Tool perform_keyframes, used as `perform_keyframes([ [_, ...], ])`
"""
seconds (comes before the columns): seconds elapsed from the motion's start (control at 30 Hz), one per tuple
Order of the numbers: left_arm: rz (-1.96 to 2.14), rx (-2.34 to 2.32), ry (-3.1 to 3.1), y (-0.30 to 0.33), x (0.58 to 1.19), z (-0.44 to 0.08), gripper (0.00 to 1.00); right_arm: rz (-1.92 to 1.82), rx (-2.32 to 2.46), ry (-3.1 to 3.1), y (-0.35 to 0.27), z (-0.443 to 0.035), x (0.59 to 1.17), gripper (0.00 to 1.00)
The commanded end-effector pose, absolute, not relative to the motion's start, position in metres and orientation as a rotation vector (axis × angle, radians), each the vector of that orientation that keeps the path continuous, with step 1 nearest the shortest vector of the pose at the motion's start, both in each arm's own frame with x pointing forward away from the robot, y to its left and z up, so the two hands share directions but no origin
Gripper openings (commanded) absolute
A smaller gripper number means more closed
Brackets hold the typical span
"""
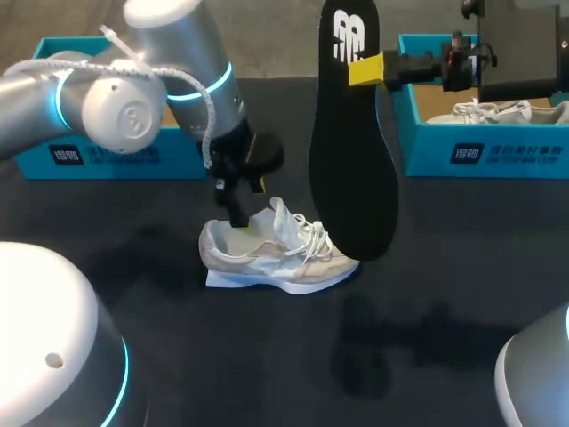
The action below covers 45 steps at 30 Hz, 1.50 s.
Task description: Take the shoe out of the shoebox, open the shoe tongue, remove and reinsert the insole, then place the shoe into the shoebox
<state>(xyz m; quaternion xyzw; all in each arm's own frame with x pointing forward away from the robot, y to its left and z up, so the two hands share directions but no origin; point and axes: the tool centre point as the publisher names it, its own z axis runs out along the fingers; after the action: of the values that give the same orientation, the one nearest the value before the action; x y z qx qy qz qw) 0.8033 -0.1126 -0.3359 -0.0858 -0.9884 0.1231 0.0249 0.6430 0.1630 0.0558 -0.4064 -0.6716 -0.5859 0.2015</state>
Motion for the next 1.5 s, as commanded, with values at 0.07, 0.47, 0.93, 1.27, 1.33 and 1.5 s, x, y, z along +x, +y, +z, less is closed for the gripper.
perform_keyframes([
  [0.07, 0.392, -0.267, -3.027, -0.132, 0.816, -0.359, 1.00, -1.635, -1.138, -1.876, 0.166, 0.056, 0.645, 0.00],
  [0.47, 0.400, -0.300, -2.967, -0.141, 0.808, -0.378, 0.00, -1.635, -1.138, -1.876, 0.166, 0.056, 0.645, 0.00],
  [0.93, 0.360, -0.696, -2.804, -0.138, 0.805, -0.355, 0.00, -1.635, -1.138, -1.876, 0.166, 0.056, 0.645, 0.00],
  [1.27, 0.190, -1.153, -2.337, -0.132, 0.818, -0.327, 0.00, -1.635, -1.138, -1.876, 0.166, 0.056, 0.645, 0.00],
  [1.33, 0.137, -1.258, -2.222, -0.133, 0.817, -0.323, 0.00, -1.635, -1.138, -1.876, 0.166, 0.056, 0.645, 0.00],
  [1.5, 0.110, -1.540, -1.953, -0.138, 0.811, -0.306, 0.00, -1.635, -1.138, -1.876, 0.166, 0.056, 0.645, 0.00],
])
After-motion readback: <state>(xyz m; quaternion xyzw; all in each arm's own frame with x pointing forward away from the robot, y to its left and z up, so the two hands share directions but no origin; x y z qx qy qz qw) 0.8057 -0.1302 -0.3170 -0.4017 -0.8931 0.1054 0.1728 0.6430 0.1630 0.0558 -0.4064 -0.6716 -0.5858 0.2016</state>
